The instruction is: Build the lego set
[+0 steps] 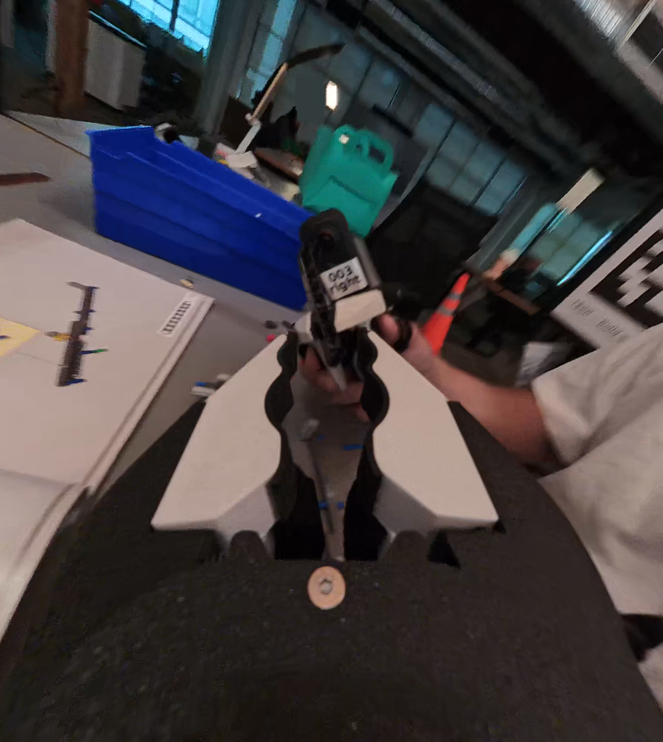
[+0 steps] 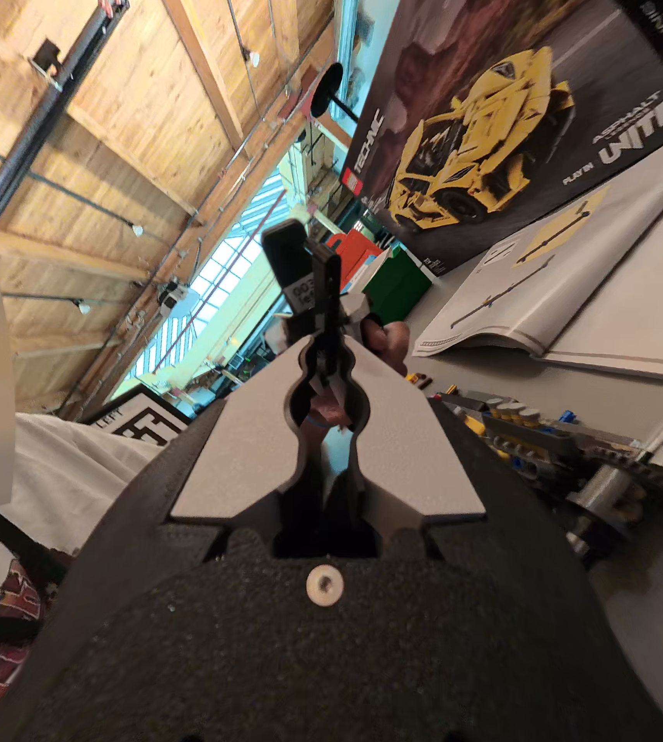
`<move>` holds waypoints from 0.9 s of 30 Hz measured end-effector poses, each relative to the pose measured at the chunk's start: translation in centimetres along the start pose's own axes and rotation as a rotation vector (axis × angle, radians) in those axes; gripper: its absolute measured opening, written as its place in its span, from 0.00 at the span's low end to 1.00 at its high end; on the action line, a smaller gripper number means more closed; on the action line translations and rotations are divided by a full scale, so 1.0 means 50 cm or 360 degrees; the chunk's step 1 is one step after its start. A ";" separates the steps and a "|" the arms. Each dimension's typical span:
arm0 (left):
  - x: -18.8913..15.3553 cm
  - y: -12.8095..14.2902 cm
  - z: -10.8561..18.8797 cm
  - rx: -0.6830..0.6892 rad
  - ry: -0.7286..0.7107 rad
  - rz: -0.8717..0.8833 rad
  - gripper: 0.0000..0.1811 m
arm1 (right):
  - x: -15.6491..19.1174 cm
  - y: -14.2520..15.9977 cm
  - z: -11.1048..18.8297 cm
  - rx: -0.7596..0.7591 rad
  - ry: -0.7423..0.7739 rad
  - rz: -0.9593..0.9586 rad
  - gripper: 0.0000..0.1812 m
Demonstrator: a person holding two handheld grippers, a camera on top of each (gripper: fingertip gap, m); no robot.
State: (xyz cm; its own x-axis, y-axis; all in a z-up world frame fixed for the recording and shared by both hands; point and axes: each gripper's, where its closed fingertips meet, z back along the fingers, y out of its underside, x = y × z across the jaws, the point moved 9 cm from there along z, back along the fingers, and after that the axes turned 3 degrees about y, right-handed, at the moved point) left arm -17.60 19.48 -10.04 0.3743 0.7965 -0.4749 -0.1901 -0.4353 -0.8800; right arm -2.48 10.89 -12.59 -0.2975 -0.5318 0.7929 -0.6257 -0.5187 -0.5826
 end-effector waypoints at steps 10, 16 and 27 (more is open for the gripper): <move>-0.016 0.025 -0.038 0.0167 -0.0313 -0.0448 0.04 | 0.001 -0.005 0.004 -0.0063 0.0122 0.0135 0.04; -0.002 0.020 -0.029 0.0073 -0.0075 0.0024 0.03 | 0.016 -0.011 0.004 -0.0082 0.0102 0.0265 0.07; 0.063 0.031 0.044 -0.0068 0.0415 0.1149 0.03 | 0.040 -0.031 0.042 -0.0253 0.0824 0.1404 0.16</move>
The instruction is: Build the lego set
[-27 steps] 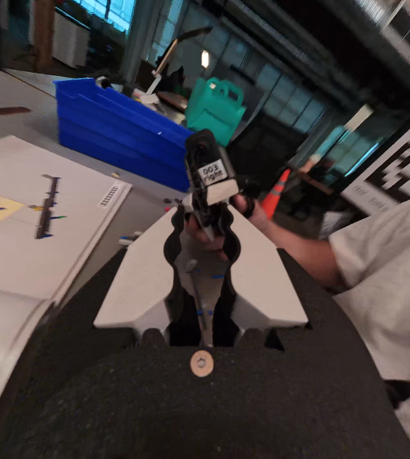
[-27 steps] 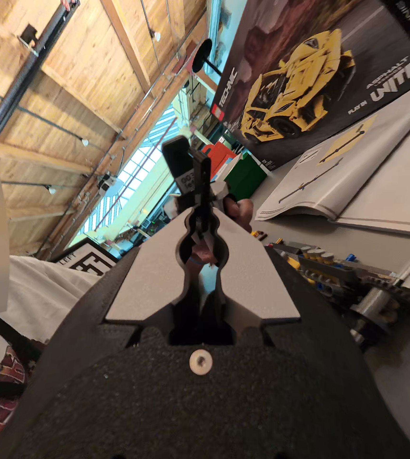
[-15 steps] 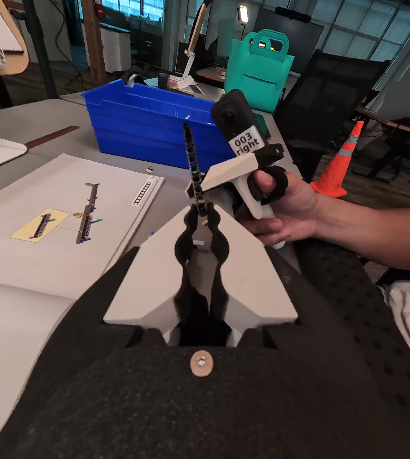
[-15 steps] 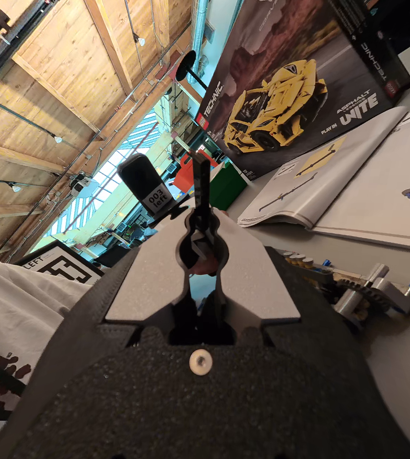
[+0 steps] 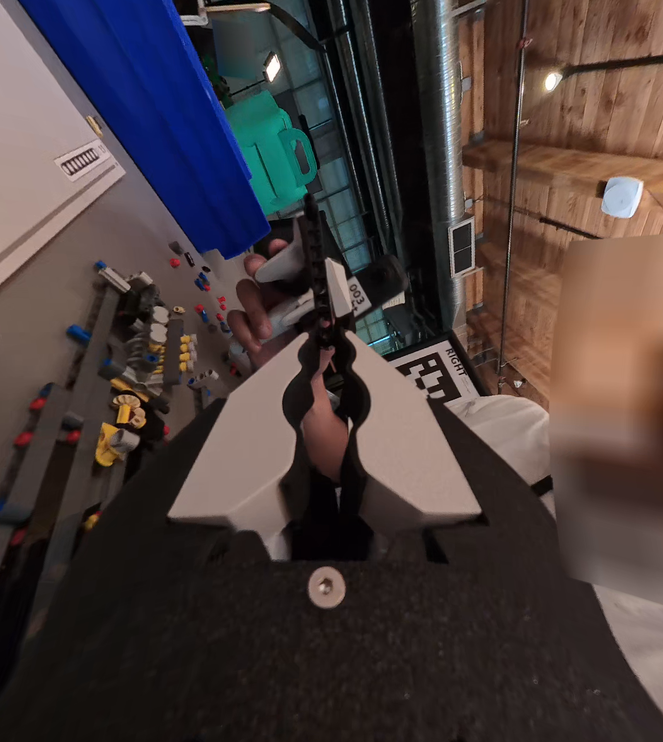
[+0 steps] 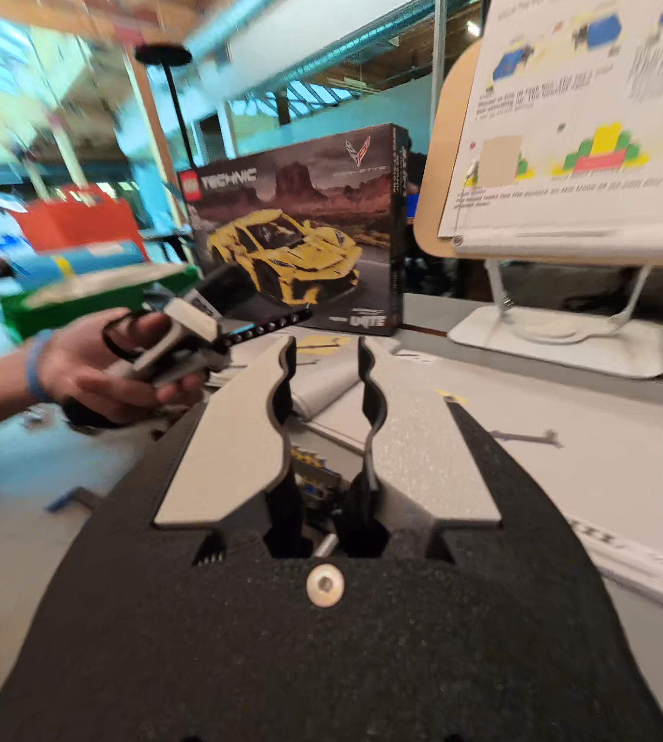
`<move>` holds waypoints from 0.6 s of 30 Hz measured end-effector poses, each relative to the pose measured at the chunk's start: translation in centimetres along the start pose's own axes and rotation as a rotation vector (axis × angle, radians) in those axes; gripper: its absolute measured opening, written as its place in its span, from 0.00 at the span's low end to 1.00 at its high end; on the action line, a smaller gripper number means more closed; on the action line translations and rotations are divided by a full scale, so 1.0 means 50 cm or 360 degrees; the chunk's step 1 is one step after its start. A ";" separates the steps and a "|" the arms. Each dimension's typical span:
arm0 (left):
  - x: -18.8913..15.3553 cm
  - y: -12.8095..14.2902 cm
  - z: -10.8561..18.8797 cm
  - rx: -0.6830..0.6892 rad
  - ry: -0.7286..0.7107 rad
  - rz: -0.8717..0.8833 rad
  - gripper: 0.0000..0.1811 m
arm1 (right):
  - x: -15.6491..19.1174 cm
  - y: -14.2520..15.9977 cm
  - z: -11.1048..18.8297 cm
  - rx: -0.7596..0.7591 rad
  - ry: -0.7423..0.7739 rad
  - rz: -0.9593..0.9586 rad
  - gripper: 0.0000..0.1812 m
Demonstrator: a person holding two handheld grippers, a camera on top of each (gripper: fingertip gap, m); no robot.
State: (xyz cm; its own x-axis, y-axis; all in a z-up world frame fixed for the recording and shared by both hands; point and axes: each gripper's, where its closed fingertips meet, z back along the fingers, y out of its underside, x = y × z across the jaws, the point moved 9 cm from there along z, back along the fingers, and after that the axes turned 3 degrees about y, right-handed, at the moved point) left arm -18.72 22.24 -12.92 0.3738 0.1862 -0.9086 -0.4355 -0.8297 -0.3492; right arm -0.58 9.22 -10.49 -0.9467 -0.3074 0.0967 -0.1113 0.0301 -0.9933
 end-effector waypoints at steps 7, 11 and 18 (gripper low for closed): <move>0.027 0.006 0.000 0.0021 -0.0016 0.0102 0.03 | 0.002 0.008 -0.036 0.0103 -0.0246 -0.0370 0.20; 0.023 0.008 -0.007 0.0033 -0.0004 0.0096 0.03 | -0.003 0.010 -0.027 0.0097 -0.0169 -0.0256 0.18; 0.017 0.008 -0.011 0.0013 0.0040 0.0094 0.03 | -0.015 0.016 -0.019 0.0107 -0.0130 -0.0342 0.16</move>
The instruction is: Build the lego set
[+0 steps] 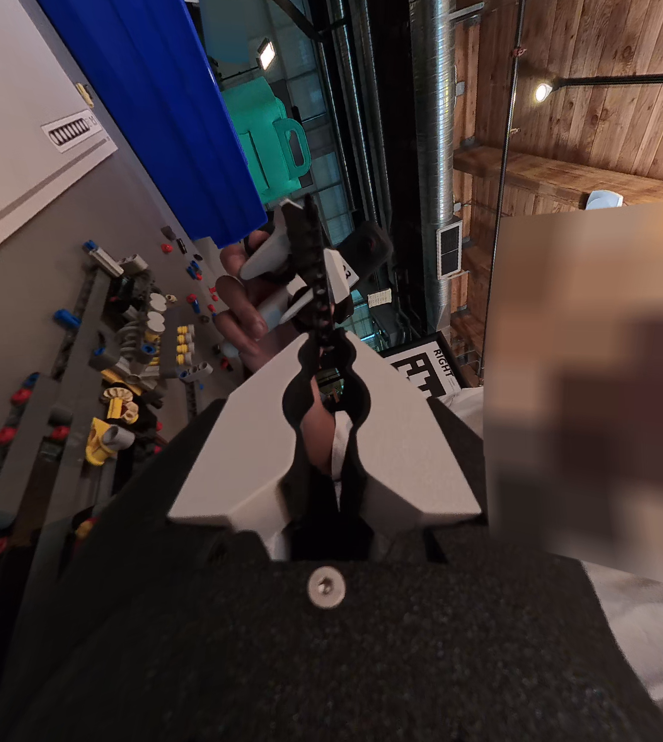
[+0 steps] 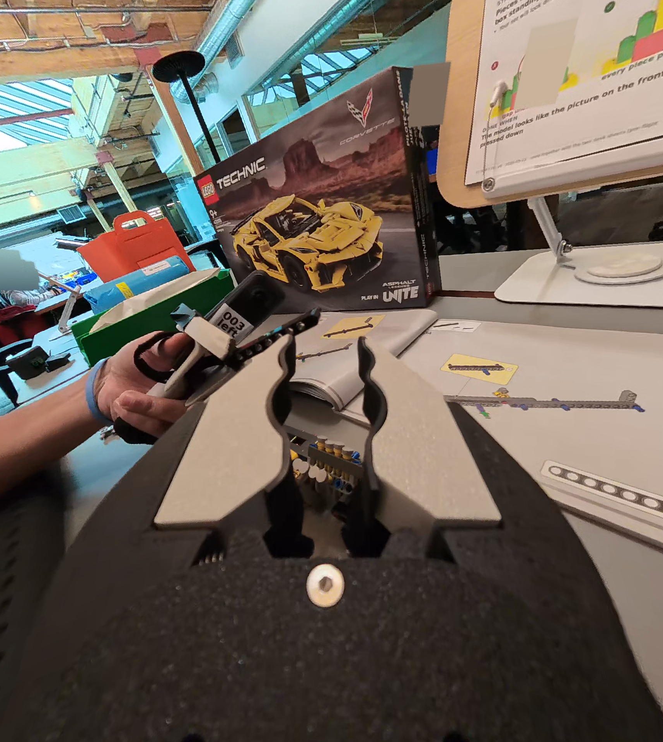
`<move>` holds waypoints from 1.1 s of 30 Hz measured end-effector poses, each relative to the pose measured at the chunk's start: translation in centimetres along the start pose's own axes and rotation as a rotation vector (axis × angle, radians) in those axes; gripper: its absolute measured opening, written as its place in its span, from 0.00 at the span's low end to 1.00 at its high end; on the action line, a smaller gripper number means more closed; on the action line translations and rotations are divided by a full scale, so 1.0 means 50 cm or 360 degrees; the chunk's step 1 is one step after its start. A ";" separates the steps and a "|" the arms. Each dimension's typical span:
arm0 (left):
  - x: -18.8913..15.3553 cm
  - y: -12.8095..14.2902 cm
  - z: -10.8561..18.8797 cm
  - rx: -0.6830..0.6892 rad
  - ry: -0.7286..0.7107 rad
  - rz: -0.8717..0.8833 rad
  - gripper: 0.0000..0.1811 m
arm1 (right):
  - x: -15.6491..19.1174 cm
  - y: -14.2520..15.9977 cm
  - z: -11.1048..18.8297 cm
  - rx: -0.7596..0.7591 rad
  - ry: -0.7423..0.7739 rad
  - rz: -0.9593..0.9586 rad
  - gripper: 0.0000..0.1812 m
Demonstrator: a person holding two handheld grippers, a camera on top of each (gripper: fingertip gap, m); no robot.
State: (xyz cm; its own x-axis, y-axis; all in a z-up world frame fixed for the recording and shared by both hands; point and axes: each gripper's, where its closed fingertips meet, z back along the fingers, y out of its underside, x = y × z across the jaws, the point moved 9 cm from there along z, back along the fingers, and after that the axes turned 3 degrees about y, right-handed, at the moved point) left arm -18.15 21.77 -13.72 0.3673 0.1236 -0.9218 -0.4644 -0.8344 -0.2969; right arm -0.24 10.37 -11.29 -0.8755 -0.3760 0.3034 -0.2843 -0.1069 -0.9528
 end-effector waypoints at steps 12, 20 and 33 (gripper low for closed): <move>0.004 0.018 -0.023 0.0121 0.0003 -0.0004 0.03 | -0.018 0.018 -0.010 0.0099 -0.0531 -0.0884 0.13; 0.014 0.030 -0.039 0.0265 -0.0305 -0.0215 0.06 | -0.024 0.042 -0.016 0.0293 -0.0578 -0.1105 0.03; -0.027 0.069 -0.126 0.0592 -0.1628 -0.2060 0.19 | -0.031 0.048 -0.019 0.0338 -0.0365 -0.1107 0.03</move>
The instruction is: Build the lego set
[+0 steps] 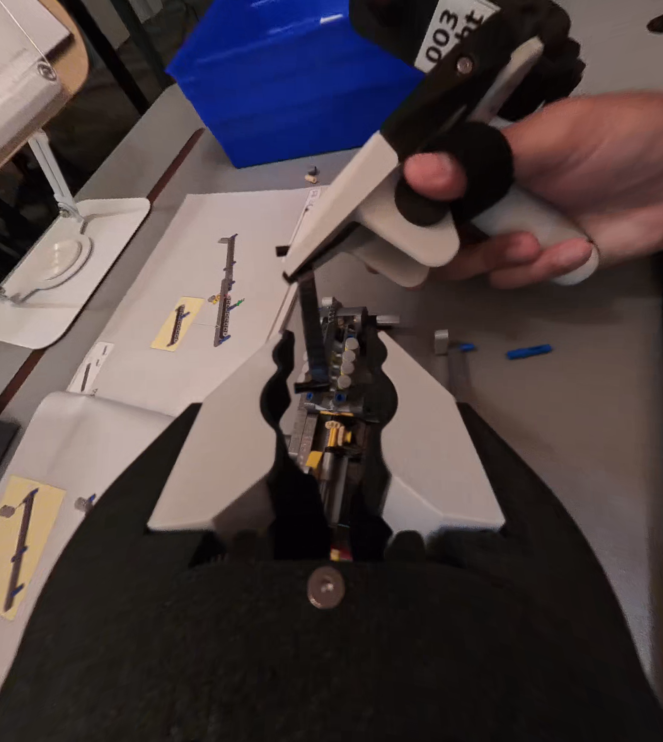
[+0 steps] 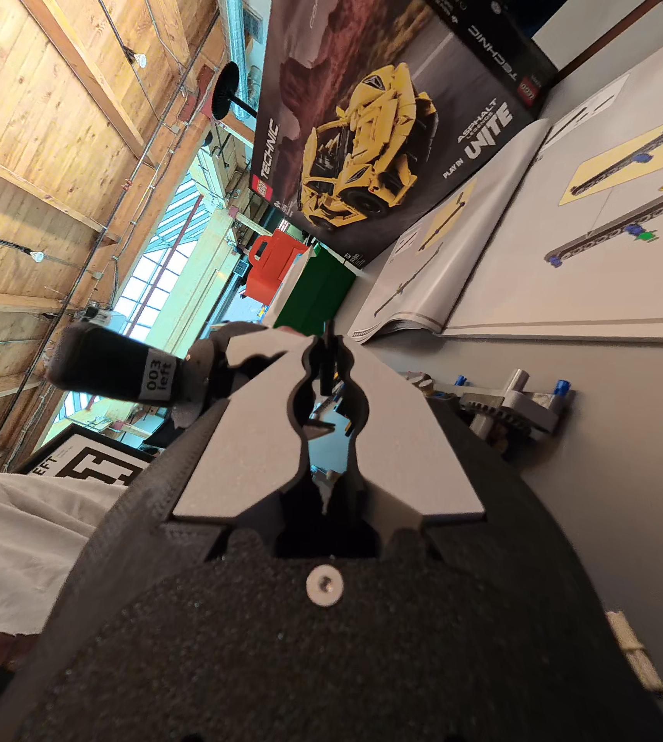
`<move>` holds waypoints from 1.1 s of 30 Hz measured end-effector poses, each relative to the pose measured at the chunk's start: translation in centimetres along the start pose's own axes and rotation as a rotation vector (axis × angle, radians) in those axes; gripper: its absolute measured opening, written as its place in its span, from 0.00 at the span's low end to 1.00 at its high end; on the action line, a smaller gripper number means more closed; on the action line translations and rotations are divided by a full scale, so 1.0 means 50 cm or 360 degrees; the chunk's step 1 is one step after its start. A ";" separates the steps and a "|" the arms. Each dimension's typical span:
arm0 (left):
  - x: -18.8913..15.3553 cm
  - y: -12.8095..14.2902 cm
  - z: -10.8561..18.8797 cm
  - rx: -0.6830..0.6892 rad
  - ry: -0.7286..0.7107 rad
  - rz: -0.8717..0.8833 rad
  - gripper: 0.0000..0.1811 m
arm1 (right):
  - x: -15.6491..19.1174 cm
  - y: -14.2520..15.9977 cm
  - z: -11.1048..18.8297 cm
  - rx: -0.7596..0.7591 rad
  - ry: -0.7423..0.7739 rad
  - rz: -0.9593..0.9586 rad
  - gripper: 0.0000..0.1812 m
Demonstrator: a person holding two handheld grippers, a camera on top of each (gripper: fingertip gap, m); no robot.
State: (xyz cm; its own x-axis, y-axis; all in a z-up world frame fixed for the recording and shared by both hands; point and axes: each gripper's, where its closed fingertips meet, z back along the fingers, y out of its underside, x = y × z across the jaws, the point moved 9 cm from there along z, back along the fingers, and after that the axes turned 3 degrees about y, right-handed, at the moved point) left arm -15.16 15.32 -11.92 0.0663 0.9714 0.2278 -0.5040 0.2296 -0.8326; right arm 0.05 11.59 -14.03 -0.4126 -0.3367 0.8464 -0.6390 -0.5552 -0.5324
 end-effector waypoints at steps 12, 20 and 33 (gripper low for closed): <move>-0.001 -0.001 -0.010 -0.0024 -0.0112 0.0075 0.04 | 0.006 0.006 -0.008 0.0041 0.0038 0.0061 0.03; 0.014 0.002 -0.003 -0.0117 0.0081 0.0355 0.04 | 0.016 0.005 -0.011 0.0019 0.0027 0.0183 0.04; 0.058 0.013 0.020 -0.0258 0.0217 0.0629 0.04 | 0.068 0.046 0.101 0.0501 0.0634 0.1080 0.12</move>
State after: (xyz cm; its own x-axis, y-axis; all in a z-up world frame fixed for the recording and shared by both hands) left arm -16.17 18.25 -11.29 0.0143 0.9829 -0.1833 -0.3725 -0.1649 -0.9133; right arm 0.44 5.35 -12.31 -0.8769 -0.4134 0.2452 0.0162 -0.5353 -0.8445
